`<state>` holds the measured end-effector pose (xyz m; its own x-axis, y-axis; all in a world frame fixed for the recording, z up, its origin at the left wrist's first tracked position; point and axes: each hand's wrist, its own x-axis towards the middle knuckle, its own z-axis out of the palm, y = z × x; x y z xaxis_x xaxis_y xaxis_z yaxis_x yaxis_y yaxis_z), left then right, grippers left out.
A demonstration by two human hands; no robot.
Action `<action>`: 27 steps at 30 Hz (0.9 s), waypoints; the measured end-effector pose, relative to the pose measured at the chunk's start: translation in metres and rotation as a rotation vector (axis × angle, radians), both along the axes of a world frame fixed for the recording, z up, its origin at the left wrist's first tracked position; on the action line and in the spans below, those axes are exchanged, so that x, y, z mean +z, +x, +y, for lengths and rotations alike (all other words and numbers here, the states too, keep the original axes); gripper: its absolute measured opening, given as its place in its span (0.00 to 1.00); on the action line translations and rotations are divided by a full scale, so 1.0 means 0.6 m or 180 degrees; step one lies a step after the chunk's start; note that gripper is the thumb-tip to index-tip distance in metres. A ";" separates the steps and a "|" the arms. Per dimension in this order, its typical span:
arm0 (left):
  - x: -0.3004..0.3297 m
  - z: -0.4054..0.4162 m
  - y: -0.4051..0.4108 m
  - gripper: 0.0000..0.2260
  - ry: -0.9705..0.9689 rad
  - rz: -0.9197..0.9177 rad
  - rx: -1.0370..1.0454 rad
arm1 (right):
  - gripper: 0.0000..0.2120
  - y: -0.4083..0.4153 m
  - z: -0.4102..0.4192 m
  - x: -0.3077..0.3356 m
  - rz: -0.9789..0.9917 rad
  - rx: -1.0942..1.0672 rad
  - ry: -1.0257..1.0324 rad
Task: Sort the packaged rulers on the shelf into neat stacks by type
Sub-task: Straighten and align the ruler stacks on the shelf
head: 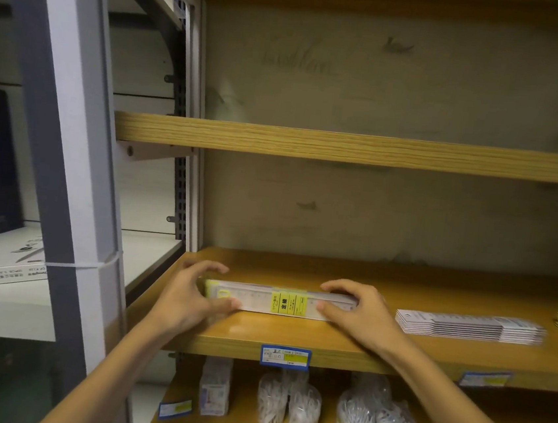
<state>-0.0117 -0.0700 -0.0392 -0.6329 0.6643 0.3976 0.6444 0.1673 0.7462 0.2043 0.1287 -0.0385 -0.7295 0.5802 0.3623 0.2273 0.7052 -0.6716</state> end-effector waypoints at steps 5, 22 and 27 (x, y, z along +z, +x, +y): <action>0.001 -0.002 -0.006 0.28 0.0119 -0.0428 -0.0098 | 0.13 0.005 0.004 -0.003 0.0179 -0.0112 -0.0100; -0.010 -0.010 -0.024 0.25 0.0232 -0.0801 -0.0276 | 0.13 0.006 0.010 -0.009 0.0390 -0.0363 -0.0297; -0.009 -0.011 -0.022 0.27 0.0311 -0.0901 -0.0285 | 0.14 0.008 0.011 -0.010 0.0472 -0.0328 -0.0338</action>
